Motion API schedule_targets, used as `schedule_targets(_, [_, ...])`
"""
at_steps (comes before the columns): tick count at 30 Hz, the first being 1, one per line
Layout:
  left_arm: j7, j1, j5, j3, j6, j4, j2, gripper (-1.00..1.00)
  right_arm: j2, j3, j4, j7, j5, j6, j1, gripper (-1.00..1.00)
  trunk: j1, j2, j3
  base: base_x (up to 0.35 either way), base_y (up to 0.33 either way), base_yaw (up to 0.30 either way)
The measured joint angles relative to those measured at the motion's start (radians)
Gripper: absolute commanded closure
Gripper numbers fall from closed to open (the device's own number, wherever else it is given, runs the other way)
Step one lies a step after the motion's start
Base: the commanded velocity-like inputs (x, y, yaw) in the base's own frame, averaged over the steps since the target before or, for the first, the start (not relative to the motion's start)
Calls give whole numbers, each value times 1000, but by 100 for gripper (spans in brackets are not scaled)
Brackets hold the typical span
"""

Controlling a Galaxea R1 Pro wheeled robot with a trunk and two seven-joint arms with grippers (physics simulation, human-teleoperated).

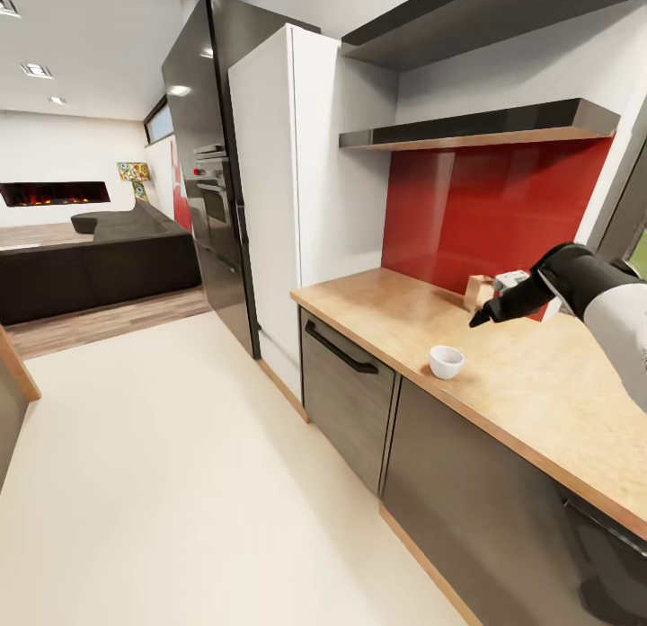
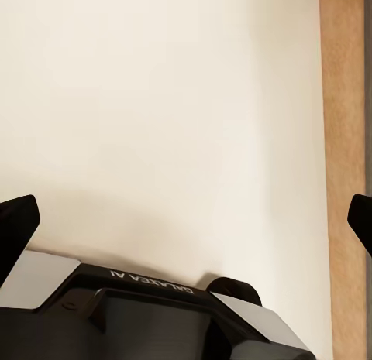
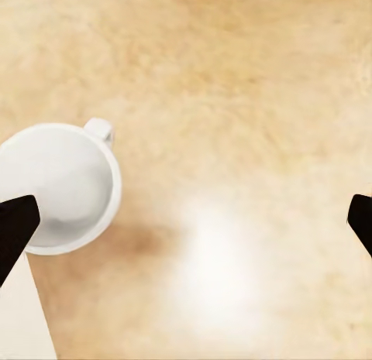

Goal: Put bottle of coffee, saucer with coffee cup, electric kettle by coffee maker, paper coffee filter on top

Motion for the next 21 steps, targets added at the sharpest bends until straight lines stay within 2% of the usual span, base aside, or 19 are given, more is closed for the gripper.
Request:
schedule_targets(6, [0, 0, 0, 0, 0, 0, 0, -100, 0, -1, 8, 1, 2, -54, 19, -100, 0, 0, 0, 0, 0, 0])
schedule_targets(21, [0, 0, 0, 0, 0, 1, 0, -100, 1, -1, 9, 1, 1, -58, 20, -100, 0, 0, 0, 77, 0, 0])
